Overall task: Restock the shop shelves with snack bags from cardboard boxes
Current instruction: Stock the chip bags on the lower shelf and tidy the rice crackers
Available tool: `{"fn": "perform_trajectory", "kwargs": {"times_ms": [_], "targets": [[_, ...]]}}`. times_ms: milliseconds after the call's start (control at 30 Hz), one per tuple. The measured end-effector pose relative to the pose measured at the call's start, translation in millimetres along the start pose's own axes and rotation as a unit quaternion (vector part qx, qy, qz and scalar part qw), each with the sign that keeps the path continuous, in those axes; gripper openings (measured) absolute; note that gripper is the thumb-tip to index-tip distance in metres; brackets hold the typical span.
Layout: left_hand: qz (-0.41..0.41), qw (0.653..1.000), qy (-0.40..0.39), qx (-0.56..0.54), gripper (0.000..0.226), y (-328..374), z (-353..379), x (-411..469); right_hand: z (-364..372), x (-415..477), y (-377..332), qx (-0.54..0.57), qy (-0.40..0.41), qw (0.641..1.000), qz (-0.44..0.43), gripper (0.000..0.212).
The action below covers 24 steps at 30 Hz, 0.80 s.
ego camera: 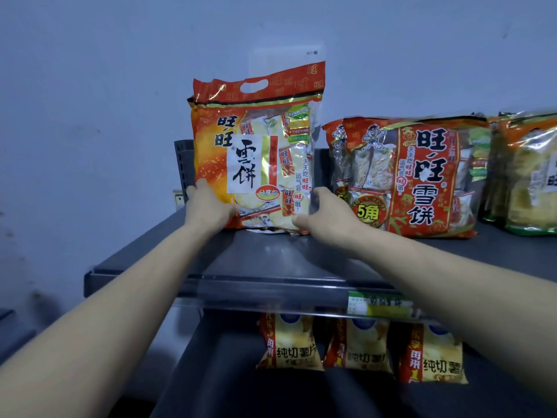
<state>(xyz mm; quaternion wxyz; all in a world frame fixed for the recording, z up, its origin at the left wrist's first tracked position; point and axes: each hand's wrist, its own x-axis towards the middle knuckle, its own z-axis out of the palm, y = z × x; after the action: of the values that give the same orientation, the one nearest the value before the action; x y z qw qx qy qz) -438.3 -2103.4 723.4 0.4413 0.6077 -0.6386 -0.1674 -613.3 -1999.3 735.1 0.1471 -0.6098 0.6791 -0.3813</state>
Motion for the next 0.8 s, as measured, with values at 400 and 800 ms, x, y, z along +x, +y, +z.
{"fn": "perform_trajectory", "kwargs": {"times_ms": [400, 800], "targets": [[0.135, 0.986, -0.101, -0.019, 0.056, 87, -7, -136, -76, -105, 28, -0.145, 0.027, 0.985, -0.092, 0.05], [0.138, 0.967, -0.213, 0.002, 0.043, 129, 27, -337, -161, -277, 126, -0.114, 0.009, 0.993, -0.022, 0.042]]}}
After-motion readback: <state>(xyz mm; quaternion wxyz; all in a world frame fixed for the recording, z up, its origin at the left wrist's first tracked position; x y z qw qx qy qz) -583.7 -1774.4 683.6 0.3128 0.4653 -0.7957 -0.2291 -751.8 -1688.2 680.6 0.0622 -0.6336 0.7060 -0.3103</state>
